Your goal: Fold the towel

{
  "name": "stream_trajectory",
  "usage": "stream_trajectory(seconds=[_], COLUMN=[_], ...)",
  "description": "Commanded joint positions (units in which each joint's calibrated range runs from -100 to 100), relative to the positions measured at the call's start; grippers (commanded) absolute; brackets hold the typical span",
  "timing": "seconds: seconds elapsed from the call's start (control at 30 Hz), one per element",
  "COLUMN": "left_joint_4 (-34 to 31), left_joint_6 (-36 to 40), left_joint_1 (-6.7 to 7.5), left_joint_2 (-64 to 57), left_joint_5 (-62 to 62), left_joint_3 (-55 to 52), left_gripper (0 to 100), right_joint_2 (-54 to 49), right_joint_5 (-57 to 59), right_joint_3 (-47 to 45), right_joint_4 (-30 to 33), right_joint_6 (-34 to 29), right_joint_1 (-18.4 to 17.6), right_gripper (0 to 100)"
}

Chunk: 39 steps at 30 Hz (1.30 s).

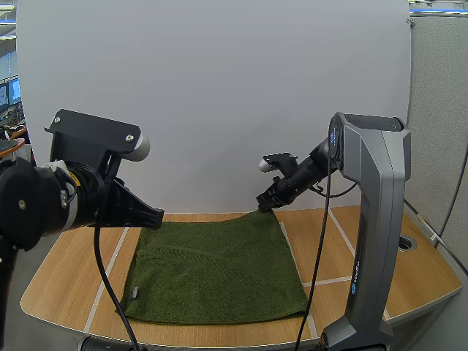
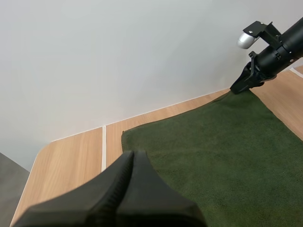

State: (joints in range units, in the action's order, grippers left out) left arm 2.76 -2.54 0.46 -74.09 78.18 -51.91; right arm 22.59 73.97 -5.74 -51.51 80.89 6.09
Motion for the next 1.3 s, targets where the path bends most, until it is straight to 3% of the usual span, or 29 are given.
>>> stream_trajectory(seconds=[0.0,0.3,0.63,0.87,1.27], left_joint_4=[1.24,1.24,-1.39,-5.37,-6.87], left_joint_6=[0.59,0.59,0.59,0.59,0.59], left_joint_1=[-0.08,-0.08,-0.08,-0.08,-0.61], left_joint_2=[-5.58,-12.42,-18.85,-21.3,-21.3], left_joint_5=[0.7,4.91,8.99,10.54,13.89], left_joint_3=[-0.24,-0.24,-0.24,-0.24,-0.24], left_gripper=[0,0,0,0,0], right_joint_2=[-1.25,-4.41,-5.56,-5.56,-5.56], right_joint_5=[12.59,11.38,0.3,-10.76,-25.11], right_joint_3=[0.22,0.22,0.22,0.22,0.22], right_joint_4=[-1.65,-2.71,-2.98,-3.05,-3.05], right_joint_6=[-0.24,-2.68,-5.25,-5.65,-4.88], right_joint_1=[-2.21,-9.21,-16.44,-19.69,-24.45], right_gripper=[0,0,0,0,0])
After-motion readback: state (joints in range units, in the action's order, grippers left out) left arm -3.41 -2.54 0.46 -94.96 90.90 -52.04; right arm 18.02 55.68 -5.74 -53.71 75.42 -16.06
